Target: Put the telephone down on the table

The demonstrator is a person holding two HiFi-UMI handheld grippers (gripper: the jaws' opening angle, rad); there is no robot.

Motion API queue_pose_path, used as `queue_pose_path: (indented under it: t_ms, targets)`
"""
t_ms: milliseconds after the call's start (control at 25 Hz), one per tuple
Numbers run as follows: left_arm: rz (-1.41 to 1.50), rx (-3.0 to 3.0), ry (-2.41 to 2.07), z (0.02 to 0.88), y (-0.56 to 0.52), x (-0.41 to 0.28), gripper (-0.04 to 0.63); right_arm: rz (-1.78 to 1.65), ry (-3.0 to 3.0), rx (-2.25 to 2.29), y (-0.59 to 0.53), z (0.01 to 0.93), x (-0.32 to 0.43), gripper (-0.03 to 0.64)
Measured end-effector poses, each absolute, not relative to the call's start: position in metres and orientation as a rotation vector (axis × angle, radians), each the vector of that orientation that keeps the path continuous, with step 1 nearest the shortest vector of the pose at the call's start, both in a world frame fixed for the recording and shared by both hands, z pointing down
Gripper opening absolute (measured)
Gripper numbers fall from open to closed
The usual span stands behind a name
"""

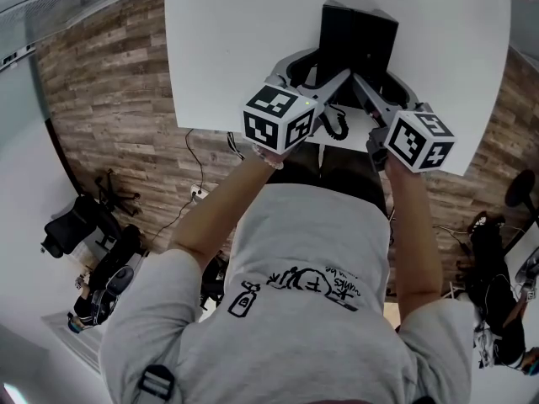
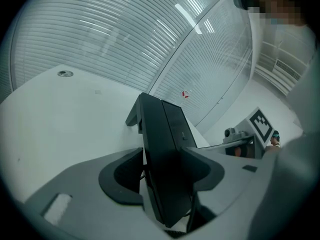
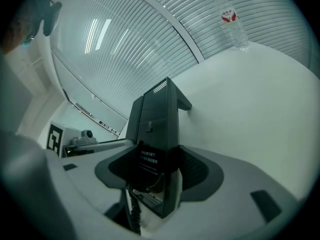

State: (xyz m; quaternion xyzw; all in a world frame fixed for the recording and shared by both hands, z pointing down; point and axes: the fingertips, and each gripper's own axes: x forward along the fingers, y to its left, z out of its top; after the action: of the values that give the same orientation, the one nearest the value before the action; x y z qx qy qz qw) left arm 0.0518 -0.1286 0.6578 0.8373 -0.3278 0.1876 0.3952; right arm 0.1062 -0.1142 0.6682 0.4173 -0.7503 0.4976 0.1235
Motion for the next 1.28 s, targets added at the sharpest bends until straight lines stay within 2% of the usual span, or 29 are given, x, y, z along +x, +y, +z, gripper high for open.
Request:
queue_pose_path:
  t_ms: [920,1280]
  targets:
    - [0.599,2.109,-0.782,0.674,-0.132,0.047,0.227,1.43,-2.14,1.142,-0.117,0.686,0.099,0.238]
    - [0.602,2.092,-0.851,0.651,-0.135,0.033,0.227,1.316,-2.12,1.234,-0.124,0.654,0.125,0.238]
